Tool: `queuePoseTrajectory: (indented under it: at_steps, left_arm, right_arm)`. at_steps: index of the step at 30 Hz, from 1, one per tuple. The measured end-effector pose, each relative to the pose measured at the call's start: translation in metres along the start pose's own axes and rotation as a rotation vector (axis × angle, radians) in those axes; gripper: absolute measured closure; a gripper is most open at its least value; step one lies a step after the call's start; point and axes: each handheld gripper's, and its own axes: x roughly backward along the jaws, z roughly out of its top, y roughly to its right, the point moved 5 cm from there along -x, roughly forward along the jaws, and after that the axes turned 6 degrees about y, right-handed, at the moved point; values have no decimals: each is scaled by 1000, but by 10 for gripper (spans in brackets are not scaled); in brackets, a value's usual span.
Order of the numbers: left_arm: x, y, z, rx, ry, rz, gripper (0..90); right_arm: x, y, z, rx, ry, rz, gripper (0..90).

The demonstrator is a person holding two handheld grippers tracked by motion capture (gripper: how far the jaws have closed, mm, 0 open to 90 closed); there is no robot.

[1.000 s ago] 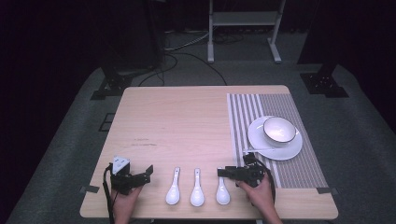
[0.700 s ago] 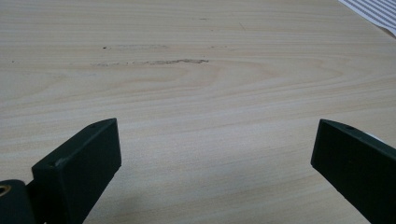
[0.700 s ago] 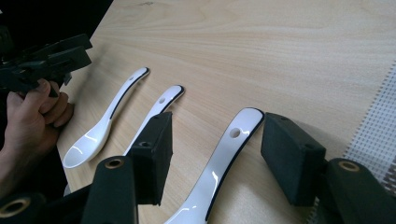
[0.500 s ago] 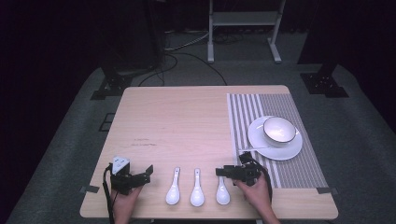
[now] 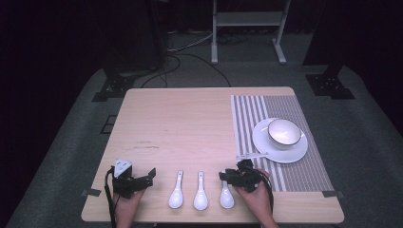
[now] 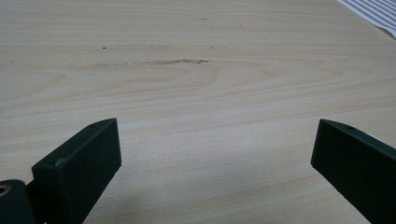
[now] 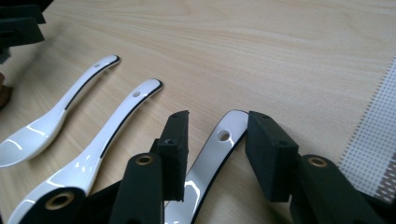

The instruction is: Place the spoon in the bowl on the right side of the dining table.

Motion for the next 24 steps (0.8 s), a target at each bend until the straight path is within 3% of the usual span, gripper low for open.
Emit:
queuePoseTrajectory:
  at_steps: [5, 12, 15, 20, 24]
  left_arm:
    - [0, 0, 0, 2, 0, 0, 3]
    - [0, 0, 0, 2, 1, -1, 2]
    - [0, 0, 0, 2, 1, -1, 2]
    - [0, 0, 0, 3, 0, 0, 3]
    - [0, 0, 0, 2, 0, -1, 2]
  right_arm:
    - [0, -2, -1, 37, 4, -43, 655]
    - [1, -2, -2, 34, 5, -83, 714]
    - [3, -1, -2, 26, -17, -89, 794]
    - [8, -1, -1, 68, -75, -113, 847]
    - [12, -3, 0, 51, -77, -78, 848]
